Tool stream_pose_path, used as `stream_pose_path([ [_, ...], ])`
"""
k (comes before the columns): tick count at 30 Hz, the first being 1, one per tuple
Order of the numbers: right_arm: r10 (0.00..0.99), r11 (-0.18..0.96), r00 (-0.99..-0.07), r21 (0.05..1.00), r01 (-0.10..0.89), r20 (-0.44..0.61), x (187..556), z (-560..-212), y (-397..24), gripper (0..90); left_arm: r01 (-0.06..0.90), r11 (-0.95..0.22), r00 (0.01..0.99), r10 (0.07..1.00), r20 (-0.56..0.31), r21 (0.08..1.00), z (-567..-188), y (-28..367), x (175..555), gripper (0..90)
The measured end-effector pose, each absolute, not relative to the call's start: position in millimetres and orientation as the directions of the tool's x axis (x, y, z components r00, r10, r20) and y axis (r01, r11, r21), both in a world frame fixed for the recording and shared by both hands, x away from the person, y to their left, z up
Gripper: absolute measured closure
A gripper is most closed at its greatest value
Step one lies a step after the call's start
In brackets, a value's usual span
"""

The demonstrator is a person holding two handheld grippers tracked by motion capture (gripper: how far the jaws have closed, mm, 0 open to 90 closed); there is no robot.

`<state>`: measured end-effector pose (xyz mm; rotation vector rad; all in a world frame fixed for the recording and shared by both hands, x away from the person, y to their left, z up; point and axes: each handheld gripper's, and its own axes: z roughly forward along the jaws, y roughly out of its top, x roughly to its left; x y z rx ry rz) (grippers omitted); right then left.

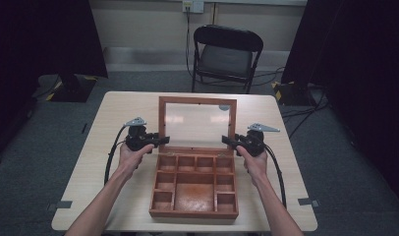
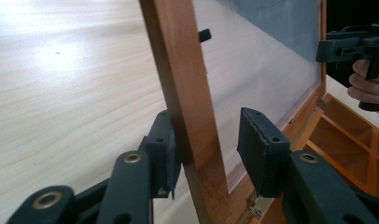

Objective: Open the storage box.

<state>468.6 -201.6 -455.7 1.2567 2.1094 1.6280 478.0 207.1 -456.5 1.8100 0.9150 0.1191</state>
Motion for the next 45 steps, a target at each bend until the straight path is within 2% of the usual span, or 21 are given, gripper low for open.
stream_pose_path([
  [8, 0.716, 0.033, -0.613, 0.86, 0.51, 0.336, 473, -461, -202, 50.1, 0.548, -0.152, 0.697, 0.627, -0.348, 0.823, -461, 207, 482, 52.3],
  [12, 0.729, 0.047, -0.603, 0.855, 0.516, 0.324, 475, -464, -198, 43.4, 0.566, -0.157, 0.687, 0.633, -0.357, 0.809, -463, 204, 485, 42.7],
  [17, 0.731, 0.045, -0.593, 0.844, 0.535, 0.337, 478, -470, -197, 39.9, 0.579, -0.16, 0.685, 0.626, -0.372, 0.799, -467, 204, 488, 40.2],
  [19, 0.733, 0.044, -0.59, 0.842, 0.538, 0.339, 478, -471, -196, 35.8, 0.58, -0.165, 0.685, 0.628, -0.369, 0.797, -468, 205, 488, 38.3],
  [26, 0.749, 0.054, -0.571, 0.827, 0.559, 0.337, 480, -475, -193, 27.0, 0.592, -0.2, 0.681, 0.642, -0.352, 0.78, -475, 200, 487, 27.6],
  [39, 0.757, 0.087, -0.569, 0.813, 0.575, 0.322, 481, -481, -192, 24.6, 0.601, -0.207, 0.676, 0.646, -0.354, 0.772, -480, 202, 488, 30.7],
  [45, 0.764, 0.096, -0.562, 0.806, 0.584, 0.316, 481, -483, -192, 23.8, 0.618, -0.188, 0.666, 0.641, -0.381, 0.763, -483, 205, 488, 31.7],
])
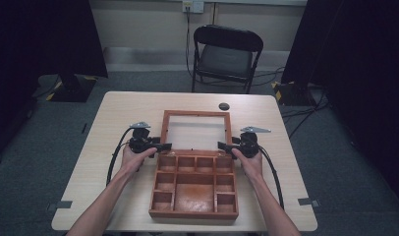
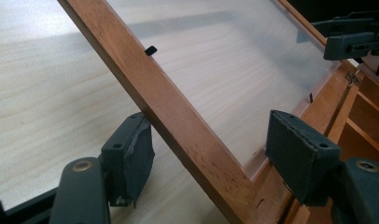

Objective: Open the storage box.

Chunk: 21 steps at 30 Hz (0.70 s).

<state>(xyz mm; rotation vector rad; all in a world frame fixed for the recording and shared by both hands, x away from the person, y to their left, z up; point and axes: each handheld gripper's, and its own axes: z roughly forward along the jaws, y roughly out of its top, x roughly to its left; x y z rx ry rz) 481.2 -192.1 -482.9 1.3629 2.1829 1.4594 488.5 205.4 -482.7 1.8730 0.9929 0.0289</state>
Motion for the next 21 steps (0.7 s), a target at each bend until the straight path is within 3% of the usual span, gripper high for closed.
stream_pose_path([
  [13, 0.759, 0.089, -0.546, 0.774, 0.627, 0.355, 482.8, -486.6, -192.8, 21.8, 0.639, -0.181, 0.644, 0.657, -0.392, 0.747, -485.4, 207.0, 490.1, 27.8],
  [16, 0.738, 0.058, -0.518, 0.725, 0.686, 0.431, 485.7, -491.1, -197.1, 21.2, 0.642, -0.18, 0.64, 0.661, -0.391, 0.746, -484.6, 208.1, 489.7, 30.1],
  [21, 0.778, 0.081, -0.526, 0.774, 0.628, 0.345, 481.3, -484.0, -200.1, 22.3, 0.64, -0.181, 0.639, 0.665, -0.387, 0.746, -484.9, 208.9, 488.5, 30.0],
])
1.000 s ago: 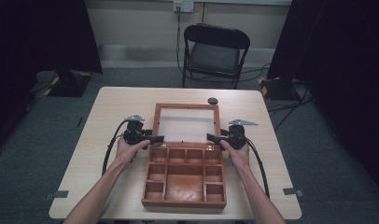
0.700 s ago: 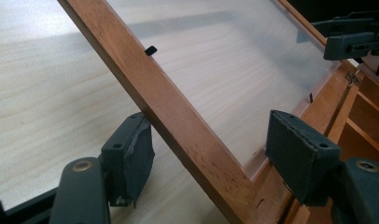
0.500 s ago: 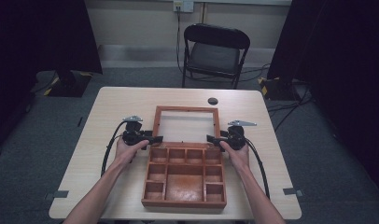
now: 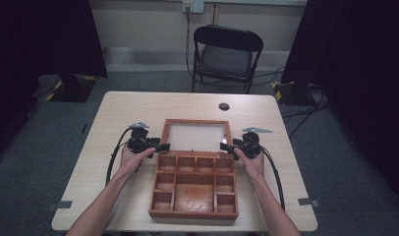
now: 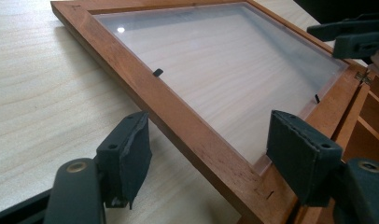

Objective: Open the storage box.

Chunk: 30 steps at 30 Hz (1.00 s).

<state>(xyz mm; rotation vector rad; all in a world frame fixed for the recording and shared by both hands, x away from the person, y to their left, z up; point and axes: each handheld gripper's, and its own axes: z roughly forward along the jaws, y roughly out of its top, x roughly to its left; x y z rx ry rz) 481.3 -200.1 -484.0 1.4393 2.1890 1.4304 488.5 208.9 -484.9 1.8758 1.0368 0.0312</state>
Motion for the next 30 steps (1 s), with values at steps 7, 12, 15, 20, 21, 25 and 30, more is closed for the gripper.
stream_pose_path([
  [7, 0.781, 0.063, -0.516, 0.778, 0.625, 0.351, 476, -481, -211, 20.8, 0.633, -0.185, 0.641, 0.671, -0.374, 0.752, -479, 210, 485, 27.8],
  [12, 0.784, 0.065, -0.526, 0.799, 0.598, 0.33, 470, -469, -216, 20.3, 0.62, -0.201, 0.636, 0.695, -0.336, 0.759, -472, 218, 478, 24.7],
  [15, 0.786, 0.068, -0.527, 0.803, 0.593, 0.322, 464, -463, -221, 20.0, 0.616, -0.211, 0.637, 0.7, -0.322, 0.759, -468, 224, 472, 21.9],
  [20, 0.789, 0.071, -0.527, 0.804, 0.59, 0.317, 450, -455, -234, 18.9, 0.6, -0.249, 0.653, 0.701, -0.286, 0.76, -460, 232, 461, 20.9],
  [21, 0.791, 0.065, -0.522, 0.803, 0.593, 0.321, 447, -454, -237, 18.7, 0.597, -0.251, 0.654, 0.702, -0.282, 0.762, -458, 234, 458, 20.9],
  [25, 0.809, 0.07, -0.501, 0.797, 0.6, 0.307, 436, -452, -250, 19.4, 0.593, -0.258, 0.652, 0.71, -0.267, 0.763, -456, 240, 448, 19.3],
  [30, 0.817, 0.075, -0.494, 0.794, 0.603, 0.298, 420, -451, -264, 18.1, 0.595, -0.282, 0.65, 0.72, -0.244, 0.753, -457, 249, 438, 19.3],
])
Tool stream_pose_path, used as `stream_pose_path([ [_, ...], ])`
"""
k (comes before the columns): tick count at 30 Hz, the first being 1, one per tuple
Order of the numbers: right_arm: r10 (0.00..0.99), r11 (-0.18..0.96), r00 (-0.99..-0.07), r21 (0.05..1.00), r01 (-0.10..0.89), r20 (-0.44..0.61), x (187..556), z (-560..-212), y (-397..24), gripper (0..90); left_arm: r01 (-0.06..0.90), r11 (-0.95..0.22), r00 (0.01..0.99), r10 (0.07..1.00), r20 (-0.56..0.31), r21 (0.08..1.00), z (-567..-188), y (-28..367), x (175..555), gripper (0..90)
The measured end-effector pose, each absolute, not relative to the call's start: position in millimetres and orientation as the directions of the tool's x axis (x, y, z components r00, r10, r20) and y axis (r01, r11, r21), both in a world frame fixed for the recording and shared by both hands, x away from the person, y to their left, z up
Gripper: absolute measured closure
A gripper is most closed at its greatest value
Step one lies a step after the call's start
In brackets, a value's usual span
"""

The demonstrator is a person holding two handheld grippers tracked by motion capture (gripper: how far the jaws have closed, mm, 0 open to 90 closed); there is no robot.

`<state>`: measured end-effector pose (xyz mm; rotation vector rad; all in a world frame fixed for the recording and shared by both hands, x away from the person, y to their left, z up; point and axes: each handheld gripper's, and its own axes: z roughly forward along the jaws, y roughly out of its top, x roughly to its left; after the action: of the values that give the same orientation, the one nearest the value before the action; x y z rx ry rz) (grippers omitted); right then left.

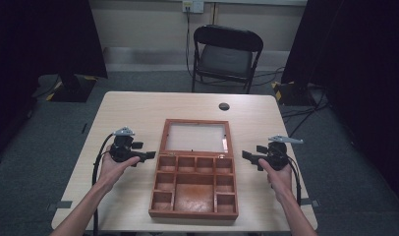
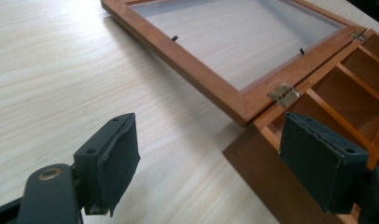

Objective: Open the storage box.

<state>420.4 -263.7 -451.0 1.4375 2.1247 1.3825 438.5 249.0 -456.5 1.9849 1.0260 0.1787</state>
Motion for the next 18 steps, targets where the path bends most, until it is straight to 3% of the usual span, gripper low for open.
stream_pose_path([
  [13, 0.89, 0.114, -0.396, 0.731, 0.673, 0.227, 375, -476, -306, 16.9, 0.634, -0.331, 0.599, 0.782, -0.173, 0.699, -474, 284, 416, 18.0],
  [18, 0.92, 0.13, -0.351, 0.71, 0.693, 0.174, 370, -485, -308, 16.6, 0.665, -0.28, 0.539, 0.822, -0.185, 0.692, -481, 302, 403, 17.7],
])
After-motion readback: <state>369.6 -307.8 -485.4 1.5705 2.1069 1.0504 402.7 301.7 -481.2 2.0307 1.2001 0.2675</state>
